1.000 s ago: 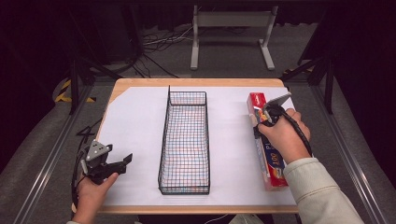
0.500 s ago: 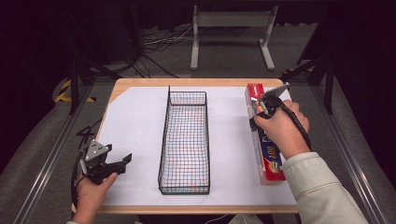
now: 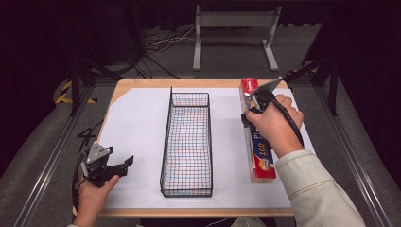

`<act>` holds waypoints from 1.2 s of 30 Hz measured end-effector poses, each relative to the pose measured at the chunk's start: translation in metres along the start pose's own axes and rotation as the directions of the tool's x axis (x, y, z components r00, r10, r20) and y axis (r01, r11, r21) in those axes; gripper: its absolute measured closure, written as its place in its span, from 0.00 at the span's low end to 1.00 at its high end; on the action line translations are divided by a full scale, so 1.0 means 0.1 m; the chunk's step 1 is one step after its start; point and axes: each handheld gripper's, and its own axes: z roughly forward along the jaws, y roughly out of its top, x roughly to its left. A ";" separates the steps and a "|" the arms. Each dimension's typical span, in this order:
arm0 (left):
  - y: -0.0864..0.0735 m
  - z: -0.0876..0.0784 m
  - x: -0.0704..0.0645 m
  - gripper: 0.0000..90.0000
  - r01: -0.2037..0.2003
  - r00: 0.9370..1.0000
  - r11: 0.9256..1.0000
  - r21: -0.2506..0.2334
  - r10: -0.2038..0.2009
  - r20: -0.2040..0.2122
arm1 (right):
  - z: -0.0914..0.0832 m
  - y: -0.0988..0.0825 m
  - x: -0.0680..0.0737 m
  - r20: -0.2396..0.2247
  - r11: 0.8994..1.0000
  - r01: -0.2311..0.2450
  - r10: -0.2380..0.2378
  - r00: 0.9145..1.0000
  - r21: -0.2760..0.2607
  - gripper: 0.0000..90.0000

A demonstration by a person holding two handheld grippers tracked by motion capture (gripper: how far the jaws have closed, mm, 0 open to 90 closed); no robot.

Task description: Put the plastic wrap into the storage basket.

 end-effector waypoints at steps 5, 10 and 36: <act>-0.03 -0.03 0.02 0.18 0.004 1.000 1.000 -0.001 -0.004 -0.007 | -0.02 0.04 0.23 -0.021 1.000 -0.003 0.003 1.000 0.001 0.44; -0.04 -0.02 0.02 0.18 0.005 1.000 1.000 0.003 -0.005 -0.006 | -0.06 0.07 0.44 -0.029 1.000 0.010 -0.010 1.000 -0.001 0.44; -0.09 0.12 -0.05 0.18 0.023 1.000 0.999 -0.023 -0.023 0.001 | -0.14 0.17 1.06 -0.105 0.999 -0.053 0.053 0.993 0.002 0.44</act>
